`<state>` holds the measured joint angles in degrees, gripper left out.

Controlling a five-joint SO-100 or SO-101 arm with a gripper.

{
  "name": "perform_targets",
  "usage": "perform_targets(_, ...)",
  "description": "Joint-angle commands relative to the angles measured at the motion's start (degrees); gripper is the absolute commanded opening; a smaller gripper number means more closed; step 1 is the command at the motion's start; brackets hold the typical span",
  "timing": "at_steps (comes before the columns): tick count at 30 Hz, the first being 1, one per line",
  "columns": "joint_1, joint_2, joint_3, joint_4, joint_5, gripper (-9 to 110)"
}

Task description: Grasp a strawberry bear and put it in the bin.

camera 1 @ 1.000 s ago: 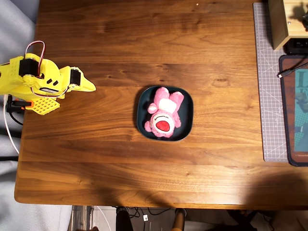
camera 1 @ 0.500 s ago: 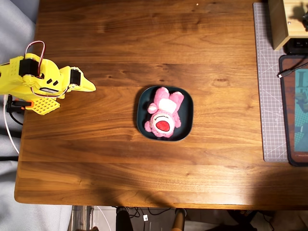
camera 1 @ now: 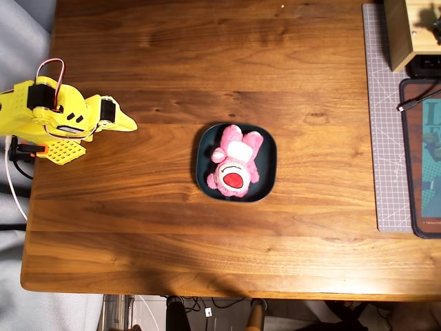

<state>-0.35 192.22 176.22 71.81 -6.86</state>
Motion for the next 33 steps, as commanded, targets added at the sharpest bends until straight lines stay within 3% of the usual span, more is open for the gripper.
perform_targets(1, -1.1, 1.7, -1.0, 0.3, 0.0, 0)
perform_targets(33, -1.1, 1.7, -1.0, 0.3, 0.0, 0)
